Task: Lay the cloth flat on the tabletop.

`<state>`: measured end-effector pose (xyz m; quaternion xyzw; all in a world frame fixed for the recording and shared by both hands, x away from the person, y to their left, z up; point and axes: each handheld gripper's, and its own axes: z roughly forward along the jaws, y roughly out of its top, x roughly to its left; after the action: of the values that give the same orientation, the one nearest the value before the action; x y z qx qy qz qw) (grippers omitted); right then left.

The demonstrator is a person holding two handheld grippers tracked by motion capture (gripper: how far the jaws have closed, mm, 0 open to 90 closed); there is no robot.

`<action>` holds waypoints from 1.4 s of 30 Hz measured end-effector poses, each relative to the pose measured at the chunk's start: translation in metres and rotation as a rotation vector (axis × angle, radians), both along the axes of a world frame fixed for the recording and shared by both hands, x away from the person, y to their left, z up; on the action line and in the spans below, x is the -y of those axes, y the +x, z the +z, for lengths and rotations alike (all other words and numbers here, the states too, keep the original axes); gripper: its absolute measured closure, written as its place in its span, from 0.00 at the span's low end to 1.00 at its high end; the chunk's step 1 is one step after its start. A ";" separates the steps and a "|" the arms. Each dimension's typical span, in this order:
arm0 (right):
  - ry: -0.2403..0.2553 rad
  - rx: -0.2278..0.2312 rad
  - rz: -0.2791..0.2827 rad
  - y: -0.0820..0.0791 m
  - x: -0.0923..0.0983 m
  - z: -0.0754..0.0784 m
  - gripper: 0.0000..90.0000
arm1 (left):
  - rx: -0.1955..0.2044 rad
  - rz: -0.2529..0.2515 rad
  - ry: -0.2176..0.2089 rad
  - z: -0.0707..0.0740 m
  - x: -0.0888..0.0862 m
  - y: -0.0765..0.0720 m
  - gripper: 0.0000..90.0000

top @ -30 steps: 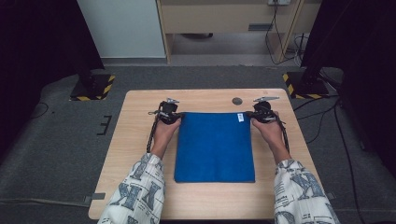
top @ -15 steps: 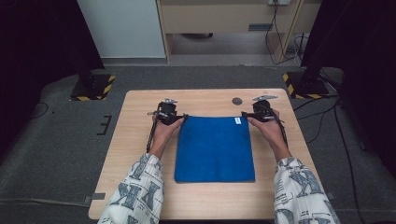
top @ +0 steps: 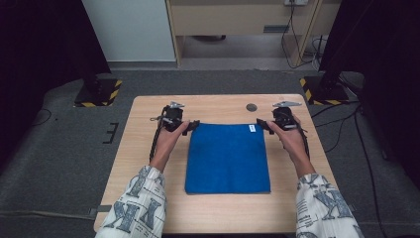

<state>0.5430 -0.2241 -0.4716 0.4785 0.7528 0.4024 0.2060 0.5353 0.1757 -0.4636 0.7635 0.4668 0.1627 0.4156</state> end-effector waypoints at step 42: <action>-0.030 -0.042 0.362 -0.104 -0.114 -0.011 0.25 | 0.100 -0.025 -0.011 -0.007 -0.019 -0.057 0.10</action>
<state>0.4386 -0.1096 -0.4823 0.3401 0.8368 0.4115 0.1217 0.4782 0.1948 -0.4709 0.7578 0.4369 0.1931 0.4445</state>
